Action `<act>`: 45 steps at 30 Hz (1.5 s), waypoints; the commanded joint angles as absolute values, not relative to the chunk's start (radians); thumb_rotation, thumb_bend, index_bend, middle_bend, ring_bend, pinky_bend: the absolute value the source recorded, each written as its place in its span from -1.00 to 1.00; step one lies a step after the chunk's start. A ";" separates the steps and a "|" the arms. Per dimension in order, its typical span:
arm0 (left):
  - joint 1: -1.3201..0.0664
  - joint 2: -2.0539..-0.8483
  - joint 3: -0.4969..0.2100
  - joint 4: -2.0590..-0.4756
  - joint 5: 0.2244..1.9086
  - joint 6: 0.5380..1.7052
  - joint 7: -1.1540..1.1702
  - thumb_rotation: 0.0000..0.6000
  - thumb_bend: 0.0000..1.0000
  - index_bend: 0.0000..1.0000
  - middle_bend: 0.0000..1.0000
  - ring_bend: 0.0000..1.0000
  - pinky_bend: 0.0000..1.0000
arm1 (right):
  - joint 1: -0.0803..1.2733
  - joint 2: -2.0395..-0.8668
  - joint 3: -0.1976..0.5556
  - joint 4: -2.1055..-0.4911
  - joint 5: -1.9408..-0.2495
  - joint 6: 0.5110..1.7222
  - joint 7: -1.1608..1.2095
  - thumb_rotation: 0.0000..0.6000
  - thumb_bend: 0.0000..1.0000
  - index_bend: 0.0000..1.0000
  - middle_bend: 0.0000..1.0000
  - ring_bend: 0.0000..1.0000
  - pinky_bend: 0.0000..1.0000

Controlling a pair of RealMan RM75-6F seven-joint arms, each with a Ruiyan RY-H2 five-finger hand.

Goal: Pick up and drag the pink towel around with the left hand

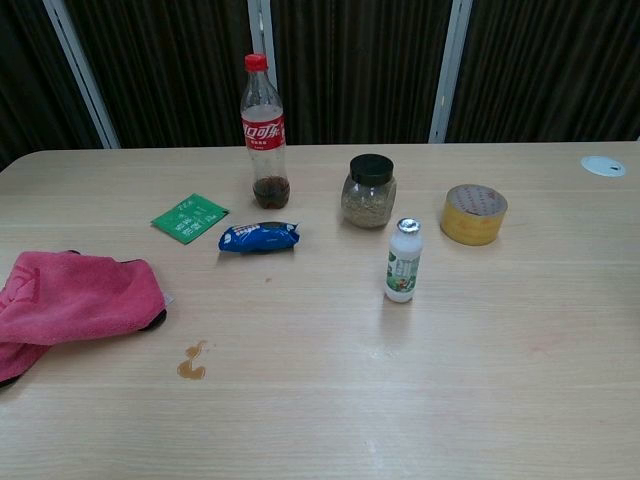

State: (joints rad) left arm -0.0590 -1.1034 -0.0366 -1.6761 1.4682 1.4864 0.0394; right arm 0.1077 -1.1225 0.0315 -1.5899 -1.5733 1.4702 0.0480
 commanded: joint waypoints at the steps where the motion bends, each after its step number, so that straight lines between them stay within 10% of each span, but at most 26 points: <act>1: -0.059 -1.104 -0.036 -1.677 1.469 1.486 0.041 1.00 -1.00 -1.00 -1.00 -1.00 -1.00 | 0.107 -1.121 0.032 -1.590 -1.572 1.471 0.050 1.00 -1.00 -1.00 -1.00 -1.00 -1.00; 24: -0.107 -1.114 -0.020 -1.686 1.408 1.362 0.189 1.00 -1.00 -1.00 -1.00 -1.00 -1.00 | 0.111 -1.119 0.031 -1.596 -1.566 1.455 0.061 1.00 -1.00 -1.00 -1.00 -1.00 -1.00; 45: -0.269 -1.449 -0.094 -1.472 1.216 1.186 0.480 1.00 -1.00 -1.00 -1.00 -1.00 -1.00 | 0.114 -1.117 0.032 -1.603 -1.559 1.446 0.085 1.00 -1.00 -1.00 -1.00 -1.00 -1.00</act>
